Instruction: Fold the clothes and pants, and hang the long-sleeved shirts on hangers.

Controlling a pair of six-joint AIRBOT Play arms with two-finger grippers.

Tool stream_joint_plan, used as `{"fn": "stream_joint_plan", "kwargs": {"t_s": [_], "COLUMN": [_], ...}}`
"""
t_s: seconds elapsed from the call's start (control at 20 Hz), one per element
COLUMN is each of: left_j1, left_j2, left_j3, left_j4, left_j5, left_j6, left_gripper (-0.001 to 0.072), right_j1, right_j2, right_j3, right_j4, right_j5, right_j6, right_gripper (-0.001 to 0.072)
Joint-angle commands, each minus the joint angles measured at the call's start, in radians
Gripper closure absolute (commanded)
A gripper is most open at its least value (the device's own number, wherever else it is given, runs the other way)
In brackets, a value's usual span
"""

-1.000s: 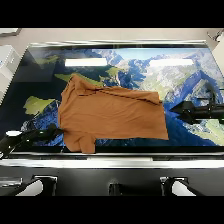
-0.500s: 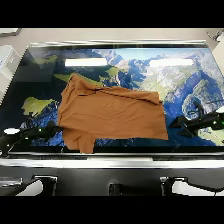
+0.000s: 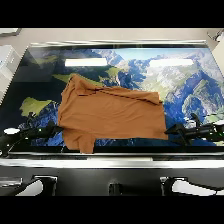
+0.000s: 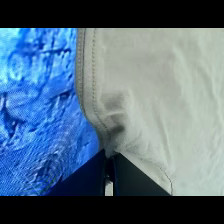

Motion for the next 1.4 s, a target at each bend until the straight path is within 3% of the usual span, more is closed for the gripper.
{"fn": "stream_joint_plan", "kwargs": {"t_s": [0.0,0.2,0.25,0.5,0.75,0.85,1.05,1.2,1.3,1.35], "left_j1": [-0.001,-0.001,-0.001,-0.001,-0.005,-0.036,-0.142,-0.191,-0.198,-0.198], "left_j2": [-0.001,-0.001,-0.001,0.000,0.002,0.001,-0.001,-0.001,-0.001,0.000], "left_j3": [0.001,0.001,0.001,0.002,0.076,0.179,0.485,0.772,0.999,1.110], "left_j4": [0.000,0.000,0.000,0.000,0.000,0.000,0.029,0.167,0.264,0.296], "left_j5": [-0.003,-0.002,-0.002,-0.002,-0.038,-0.061,-0.050,-0.038,-0.063,-0.083], "left_j6": [0.000,0.000,0.000,-0.001,-0.001,-0.001,-0.050,-0.138,-0.191,-0.207], "left_gripper": [0.0689,0.0689,0.0689,0.0689,0.0690,0.0691,0.0691,0.0691,0.0691,0.0691], "right_j1": [-0.003,-0.003,-0.003,-0.003,0.003,0.089,0.435,0.634,0.672,0.672], "right_j2": [-0.002,-0.002,-0.002,0.000,0.113,0.194,0.236,0.224,0.224,0.224], "right_j3": [-0.052,-0.098,-0.106,-0.108,-0.099,-0.031,0.282,0.583,0.767,0.864], "right_j4": [0.019,0.040,0.066,0.153,0.323,0.330,0.132,-0.174,-0.333,-0.368], "right_j5": [-0.061,-0.109,-0.121,-0.139,-0.122,-0.151,-0.367,-0.576,-0.616,-0.584], "right_j6": [-0.009,-0.013,-0.022,-0.083,-0.214,-0.211,0.004,0.273,0.424,0.448], "right_gripper": [0.0091,0.0306,0.0315,0.0668,0.0682,0.0683,0.0683,0.0683,0.0683,0.0683]}}
